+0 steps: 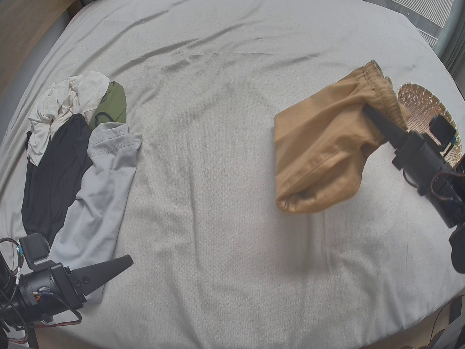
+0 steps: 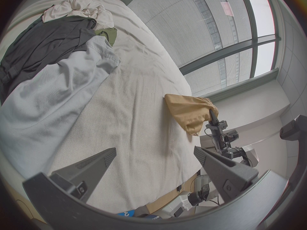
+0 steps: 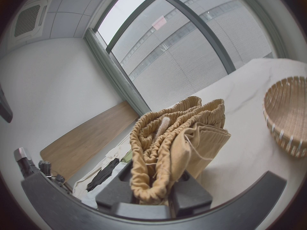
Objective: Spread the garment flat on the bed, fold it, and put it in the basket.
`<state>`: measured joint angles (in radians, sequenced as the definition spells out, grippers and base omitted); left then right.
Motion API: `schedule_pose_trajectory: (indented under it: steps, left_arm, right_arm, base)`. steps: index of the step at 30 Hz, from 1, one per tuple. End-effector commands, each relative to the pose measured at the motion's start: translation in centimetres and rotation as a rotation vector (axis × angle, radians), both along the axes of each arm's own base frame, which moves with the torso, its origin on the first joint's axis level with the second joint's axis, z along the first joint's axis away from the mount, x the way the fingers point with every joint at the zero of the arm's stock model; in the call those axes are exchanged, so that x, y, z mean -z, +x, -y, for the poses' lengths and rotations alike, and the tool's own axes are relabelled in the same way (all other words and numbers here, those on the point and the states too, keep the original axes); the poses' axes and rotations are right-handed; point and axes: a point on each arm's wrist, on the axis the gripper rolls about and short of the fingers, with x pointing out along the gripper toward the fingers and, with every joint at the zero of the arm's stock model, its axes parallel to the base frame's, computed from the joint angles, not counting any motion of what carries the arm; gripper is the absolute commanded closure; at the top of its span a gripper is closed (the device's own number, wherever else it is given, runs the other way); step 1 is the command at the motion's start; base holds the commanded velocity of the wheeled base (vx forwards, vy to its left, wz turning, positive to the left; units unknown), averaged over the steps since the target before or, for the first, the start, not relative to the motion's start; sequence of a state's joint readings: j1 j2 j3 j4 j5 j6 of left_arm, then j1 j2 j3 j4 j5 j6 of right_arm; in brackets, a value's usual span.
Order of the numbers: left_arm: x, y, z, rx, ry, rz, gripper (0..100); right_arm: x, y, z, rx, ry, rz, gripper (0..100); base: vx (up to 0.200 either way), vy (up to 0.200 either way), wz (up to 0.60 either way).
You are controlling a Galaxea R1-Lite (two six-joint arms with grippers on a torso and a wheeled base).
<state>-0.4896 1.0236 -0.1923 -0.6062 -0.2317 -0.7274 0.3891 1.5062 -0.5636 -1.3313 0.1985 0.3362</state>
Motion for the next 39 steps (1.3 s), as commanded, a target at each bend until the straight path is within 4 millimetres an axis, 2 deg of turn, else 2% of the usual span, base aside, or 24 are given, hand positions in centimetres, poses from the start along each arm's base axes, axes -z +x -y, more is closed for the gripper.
schedule_pose_trajectory:
  steps: [1,7,11,14,16,17,18,19,21,24,32,39]
  left_arm:
    - [0.2,0.0,0.0,0.004,0.003,-0.01,0]
    - [0.4,-0.2,-0.1,0.004,0.004,-0.011,0]
    - [0.8,-0.3,-0.1,0.005,0.006,-0.016,0]
    - [1.1,-0.4,-0.2,0.005,0.007,-0.018,0]
    - [1.1,-0.4,-0.2,0.007,0.005,-0.017,0]
    - [1.2,-0.4,-0.2,0.005,0.005,-0.017,0]
    - [1.1,-0.4,-0.2,0.007,0.005,-0.016,0]
    - [1.1,-0.4,-0.2,0.005,0.005,-0.016,0]
    - [1.1,-0.4,-0.2,0.007,0.005,-0.016,0]
    - [1.1,-0.4,-0.2,0.009,0.006,-0.015,0]
    - [1.2,-0.5,-0.2,0.01,0.008,-0.017,0]
    - [1.3,-0.6,-0.2,0.011,0.009,-0.016,0]
  right_arm:
    - [-3.2,1.1,1.9,0.124,0.023,0.083,100]
    - [-5.4,2.4,5.0,0.28,0.031,0.132,100]
    - [-7.0,2.6,6.3,0.357,0.056,0.183,100]
    - [-8.2,2.9,8.9,0.467,0.055,0.23,100]
    - [-8.4,2.9,9.3,0.482,0.054,0.236,100]
    - [-9.1,2.9,11.5,0.578,0.054,0.261,100]
    - [-9.0,3.0,13.2,0.654,0.049,0.249,100]
    - [-9.0,3.0,13.3,0.662,0.048,0.248,100]
    - [-8.6,2.7,15.9,0.762,0.032,0.221,100]
    - [-8.2,2.4,17.4,0.808,0.015,0.203,100]
    - [-5.6,4.0,19.7,0.84,-0.007,0.113,100]
    - [-2.7,4.3,20.0,0.815,-0.019,0.013,100]
  base:
    - [0.0,0.0,0.0]
    - [0.0,0.0,0.0]
    - [0.0,0.0,0.0]
    - [0.0,0.0,0.0]
    - [0.0,0.0,0.0]
    - [0.0,0.0,0.0]
    - [0.0,0.0,0.0]
    - [0.0,0.0,0.0]
    - [0.0,0.0,0.0]
    - [0.0,0.0,0.0]
    - [0.0,0.0,0.0]
    - [0.0,0.0,0.0]
